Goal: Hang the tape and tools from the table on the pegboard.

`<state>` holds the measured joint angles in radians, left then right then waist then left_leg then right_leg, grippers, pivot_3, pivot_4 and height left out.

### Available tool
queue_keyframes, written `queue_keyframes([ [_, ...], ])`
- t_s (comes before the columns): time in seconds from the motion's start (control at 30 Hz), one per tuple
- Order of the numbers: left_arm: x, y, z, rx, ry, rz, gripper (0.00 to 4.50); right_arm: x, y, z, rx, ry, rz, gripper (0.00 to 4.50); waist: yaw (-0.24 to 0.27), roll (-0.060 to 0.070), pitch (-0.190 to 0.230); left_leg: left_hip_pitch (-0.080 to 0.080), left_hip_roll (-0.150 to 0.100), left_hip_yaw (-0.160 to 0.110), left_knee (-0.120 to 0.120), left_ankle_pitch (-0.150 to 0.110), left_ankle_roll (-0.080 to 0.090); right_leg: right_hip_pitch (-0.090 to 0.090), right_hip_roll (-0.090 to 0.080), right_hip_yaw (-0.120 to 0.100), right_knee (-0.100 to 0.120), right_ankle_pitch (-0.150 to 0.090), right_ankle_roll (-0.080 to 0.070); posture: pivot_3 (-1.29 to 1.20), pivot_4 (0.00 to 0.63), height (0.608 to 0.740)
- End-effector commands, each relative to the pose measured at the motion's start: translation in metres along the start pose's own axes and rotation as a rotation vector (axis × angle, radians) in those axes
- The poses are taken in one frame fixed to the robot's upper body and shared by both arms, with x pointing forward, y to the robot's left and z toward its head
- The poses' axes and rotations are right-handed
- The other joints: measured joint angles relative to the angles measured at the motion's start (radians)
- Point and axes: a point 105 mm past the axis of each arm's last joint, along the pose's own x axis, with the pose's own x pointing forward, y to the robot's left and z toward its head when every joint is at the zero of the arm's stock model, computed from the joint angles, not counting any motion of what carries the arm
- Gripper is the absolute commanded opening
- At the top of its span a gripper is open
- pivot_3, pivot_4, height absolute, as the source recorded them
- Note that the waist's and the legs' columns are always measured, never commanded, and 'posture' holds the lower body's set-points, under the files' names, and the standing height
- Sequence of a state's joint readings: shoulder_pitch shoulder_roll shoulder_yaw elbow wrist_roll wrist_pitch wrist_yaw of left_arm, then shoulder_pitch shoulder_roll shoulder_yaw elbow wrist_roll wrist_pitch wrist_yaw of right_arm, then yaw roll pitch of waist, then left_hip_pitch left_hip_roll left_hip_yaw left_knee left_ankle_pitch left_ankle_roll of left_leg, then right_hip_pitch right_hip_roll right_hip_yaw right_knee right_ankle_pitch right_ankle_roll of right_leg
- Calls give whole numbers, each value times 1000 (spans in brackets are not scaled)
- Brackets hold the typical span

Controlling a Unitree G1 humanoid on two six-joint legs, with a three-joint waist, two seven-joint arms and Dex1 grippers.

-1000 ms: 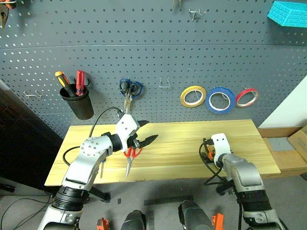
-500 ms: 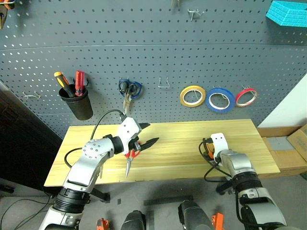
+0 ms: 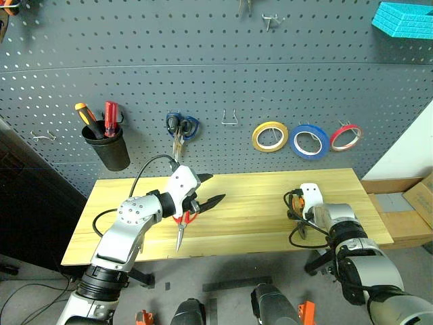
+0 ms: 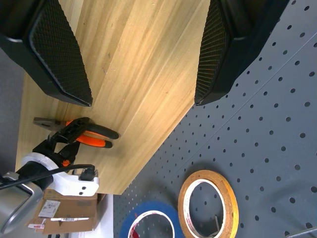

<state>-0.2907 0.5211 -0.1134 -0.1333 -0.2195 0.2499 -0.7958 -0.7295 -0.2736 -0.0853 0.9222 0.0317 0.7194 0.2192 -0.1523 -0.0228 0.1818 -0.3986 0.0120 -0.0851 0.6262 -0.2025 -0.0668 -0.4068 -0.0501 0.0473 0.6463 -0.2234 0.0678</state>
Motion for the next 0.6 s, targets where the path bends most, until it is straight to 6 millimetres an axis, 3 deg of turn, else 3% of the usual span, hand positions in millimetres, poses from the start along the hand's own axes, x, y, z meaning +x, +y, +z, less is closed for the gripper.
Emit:
queue_keyframes([
  [0.03,-3,2,10,24,-34,16,3494,3,13,0,-53,-8,30,3859,-3,0,-3,0,0,0,0,0,0,0,0,0,0,0,0,-122,87,740],
  [0.17,-11,7,6,-32,-42,58,3494,3,27,9,-118,-84,40,2706,-15,0,-10,0,0,0,0,0,0,0,0,0,0,0,0,-122,84,740],
  [0.33,-34,17,0,-129,-58,150,3494,-18,53,41,-132,-313,119,2704,-20,1,-11,0,0,0,0,0,0,0,0,0,1,0,0,-122,84,740],
  [0.47,-58,29,-7,-152,-83,290,3494,-59,92,64,-209,-556,233,2704,-20,2,-11,0,1,0,-1,0,0,-1,0,0,1,0,0,-113,96,740],
  [0.6,-76,28,-19,-162,-38,340,3494,-131,145,103,-188,-878,393,2704,-18,2,-11,0,1,0,-1,0,0,-2,1,0,1,0,0,-105,108,740],
])
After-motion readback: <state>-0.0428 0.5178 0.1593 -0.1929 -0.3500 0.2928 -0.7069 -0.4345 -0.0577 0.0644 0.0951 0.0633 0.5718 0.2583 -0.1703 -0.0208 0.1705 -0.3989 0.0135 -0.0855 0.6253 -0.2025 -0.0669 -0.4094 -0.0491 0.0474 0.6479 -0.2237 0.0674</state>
